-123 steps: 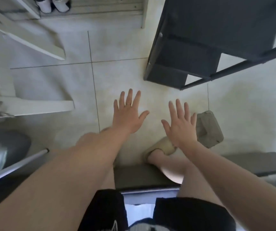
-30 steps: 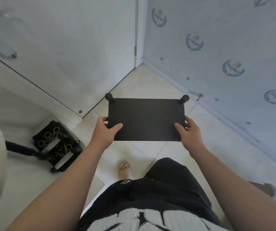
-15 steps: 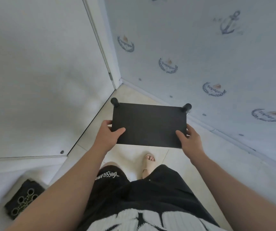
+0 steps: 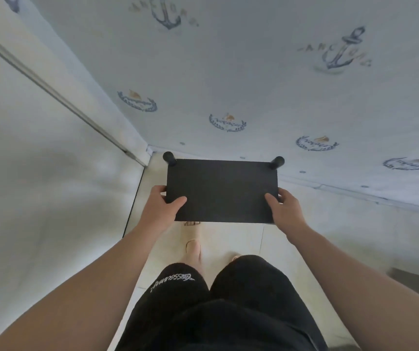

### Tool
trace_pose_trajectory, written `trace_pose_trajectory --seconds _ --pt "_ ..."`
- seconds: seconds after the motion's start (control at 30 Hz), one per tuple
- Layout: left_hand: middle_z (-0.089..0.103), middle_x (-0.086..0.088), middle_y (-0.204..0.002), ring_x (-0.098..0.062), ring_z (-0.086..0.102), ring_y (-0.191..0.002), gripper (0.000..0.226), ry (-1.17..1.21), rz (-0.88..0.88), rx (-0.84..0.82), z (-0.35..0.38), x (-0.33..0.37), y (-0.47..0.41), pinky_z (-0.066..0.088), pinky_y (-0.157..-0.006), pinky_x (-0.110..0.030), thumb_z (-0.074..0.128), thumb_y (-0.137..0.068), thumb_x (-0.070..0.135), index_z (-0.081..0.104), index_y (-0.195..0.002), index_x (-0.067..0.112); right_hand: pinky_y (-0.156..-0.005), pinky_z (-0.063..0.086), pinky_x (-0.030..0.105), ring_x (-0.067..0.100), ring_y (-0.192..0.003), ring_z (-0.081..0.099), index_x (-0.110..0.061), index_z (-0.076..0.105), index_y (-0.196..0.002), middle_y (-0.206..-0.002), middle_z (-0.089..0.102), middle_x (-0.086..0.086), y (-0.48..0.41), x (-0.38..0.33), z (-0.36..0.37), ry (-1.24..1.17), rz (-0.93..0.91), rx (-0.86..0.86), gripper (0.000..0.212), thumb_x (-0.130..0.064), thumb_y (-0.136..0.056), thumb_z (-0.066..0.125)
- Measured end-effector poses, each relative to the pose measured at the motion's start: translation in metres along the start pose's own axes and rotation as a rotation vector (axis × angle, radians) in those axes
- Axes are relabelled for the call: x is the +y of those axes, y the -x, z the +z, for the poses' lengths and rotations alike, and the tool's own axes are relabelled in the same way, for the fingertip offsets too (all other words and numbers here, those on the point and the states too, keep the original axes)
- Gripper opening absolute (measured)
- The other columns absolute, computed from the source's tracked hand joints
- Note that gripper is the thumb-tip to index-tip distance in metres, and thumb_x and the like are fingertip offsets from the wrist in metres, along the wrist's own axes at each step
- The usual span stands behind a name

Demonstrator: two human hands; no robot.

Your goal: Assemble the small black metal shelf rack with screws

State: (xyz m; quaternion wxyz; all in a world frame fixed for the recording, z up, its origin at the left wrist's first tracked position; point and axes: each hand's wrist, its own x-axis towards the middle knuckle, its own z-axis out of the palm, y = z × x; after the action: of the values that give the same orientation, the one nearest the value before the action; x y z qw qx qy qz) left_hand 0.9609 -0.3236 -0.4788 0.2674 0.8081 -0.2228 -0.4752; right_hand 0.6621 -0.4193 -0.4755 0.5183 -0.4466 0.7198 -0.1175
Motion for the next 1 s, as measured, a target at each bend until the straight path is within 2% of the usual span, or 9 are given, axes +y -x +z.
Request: trace_pose_trajectory --seconds 0.2,0.43,0.63,0.83,1.0 --pt "0.066 0.008 -0.099 -0.013 0.069 -0.085 0.047 -0.089 0.007 -0.025 0.006 0.011 -0.094 0.058 -0.076 -0.035 0.074 -0.082 0.042 0.047 -0.117 0.028 -0.084 0.052 0.038 0.022 -0.101 0.062 -0.017 0.049 -0.142 -0.114 0.062 -0.002 -0.067 -0.008 0.039 0.027 0.051 0.050 0.045 -0.035 -0.101 0.057" --pt "0.064 0.011 -0.093 -0.007 0.066 -0.079 0.044 -0.164 0.022 -0.051 0.031 0.017 -0.160 0.047 -0.058 -0.023 0.073 -0.085 0.041 0.045 -0.116 0.029 -0.065 0.045 0.023 0.001 -0.085 0.057 -0.020 0.050 -0.140 -0.095 0.056 -0.021 -0.126 0.007 0.055 0.061 0.066 0.062 0.043 -0.037 -0.101 0.057" --pt "0.063 0.010 -0.095 -0.007 0.064 -0.080 0.044 -0.197 0.066 -0.047 0.046 0.036 -0.196 0.044 -0.057 -0.021 0.073 -0.085 0.041 0.047 -0.117 0.025 -0.065 0.048 0.025 0.005 -0.087 0.060 -0.024 0.050 -0.136 -0.095 0.057 -0.021 -0.156 0.000 0.052 0.050 0.064 0.098 0.045 -0.044 -0.098 0.060" --pt "0.063 0.006 -0.099 -0.009 0.063 -0.082 0.045 -0.224 0.120 -0.053 0.057 0.055 -0.217 0.044 -0.060 -0.023 0.075 -0.084 0.041 0.046 -0.114 0.025 -0.068 0.050 0.027 0.005 -0.088 0.060 -0.022 0.046 -0.142 -0.099 0.058 -0.016 -0.176 -0.012 0.044 0.047 0.031 0.116 0.050 -0.045 -0.099 0.057" --pt "0.063 0.000 -0.109 -0.018 0.064 -0.091 0.046 -0.251 0.118 -0.060 0.059 0.061 -0.221 0.046 -0.065 -0.026 0.073 -0.084 0.045 0.047 -0.115 0.024 -0.076 0.053 0.033 0.020 -0.097 0.062 -0.020 0.045 -0.143 -0.112 0.058 -0.006 -0.181 -0.021 0.041 0.057 0.022 0.106 0.051 -0.044 -0.100 0.055"
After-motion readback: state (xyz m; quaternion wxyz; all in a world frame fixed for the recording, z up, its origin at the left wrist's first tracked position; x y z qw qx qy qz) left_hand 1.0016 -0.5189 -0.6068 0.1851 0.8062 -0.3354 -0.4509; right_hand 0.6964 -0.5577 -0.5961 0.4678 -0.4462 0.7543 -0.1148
